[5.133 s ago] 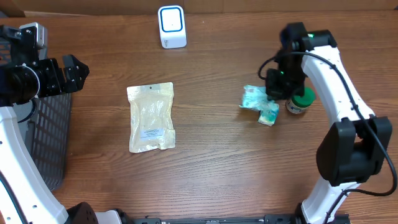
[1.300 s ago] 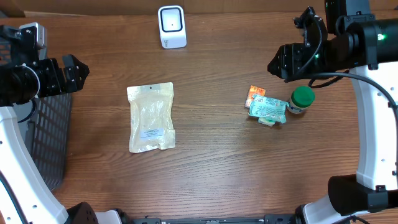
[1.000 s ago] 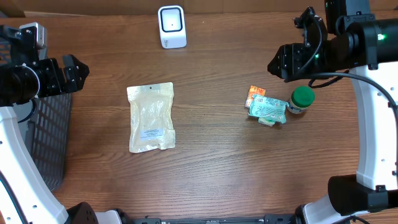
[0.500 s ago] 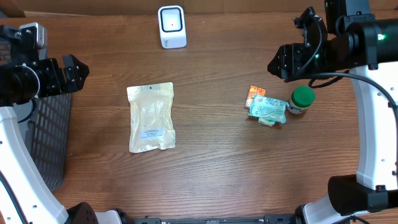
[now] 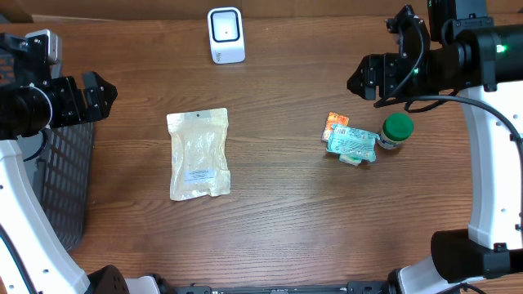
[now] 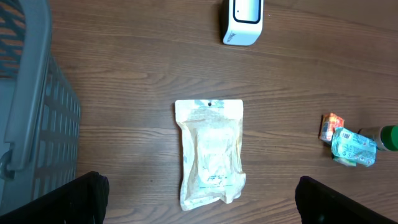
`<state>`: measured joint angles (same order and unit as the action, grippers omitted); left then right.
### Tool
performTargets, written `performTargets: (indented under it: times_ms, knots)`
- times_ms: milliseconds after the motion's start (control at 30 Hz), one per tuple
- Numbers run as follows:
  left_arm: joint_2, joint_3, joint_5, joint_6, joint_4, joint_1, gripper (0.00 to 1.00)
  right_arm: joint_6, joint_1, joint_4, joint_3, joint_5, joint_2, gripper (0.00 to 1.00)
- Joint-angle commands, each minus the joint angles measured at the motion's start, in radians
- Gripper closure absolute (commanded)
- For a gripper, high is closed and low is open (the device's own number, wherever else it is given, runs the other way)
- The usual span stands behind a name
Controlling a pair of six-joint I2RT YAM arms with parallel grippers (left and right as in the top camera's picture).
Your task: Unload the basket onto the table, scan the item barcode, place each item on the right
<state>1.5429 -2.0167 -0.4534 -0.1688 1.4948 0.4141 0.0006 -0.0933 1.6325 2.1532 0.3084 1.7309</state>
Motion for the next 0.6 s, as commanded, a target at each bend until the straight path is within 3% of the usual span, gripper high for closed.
performTargets:
  times_ms: [0,300,567]
  knots:
    - [-0.018,-0.006,-0.014,-0.026,-0.003,0.002,0.01,0.003,-0.003,-0.029,0.006,0.077,-0.001,0.16]
    - [-0.018,-0.006,-0.014,-0.026,-0.003,0.002,0.00,0.002,-0.003,-0.052,0.006,0.113,-0.001,0.02]
    - [-0.018,-0.006,-0.014,-0.026,-0.003,0.002,0.01,0.002,-0.003,-0.050,0.006,0.113,-0.001,0.00]
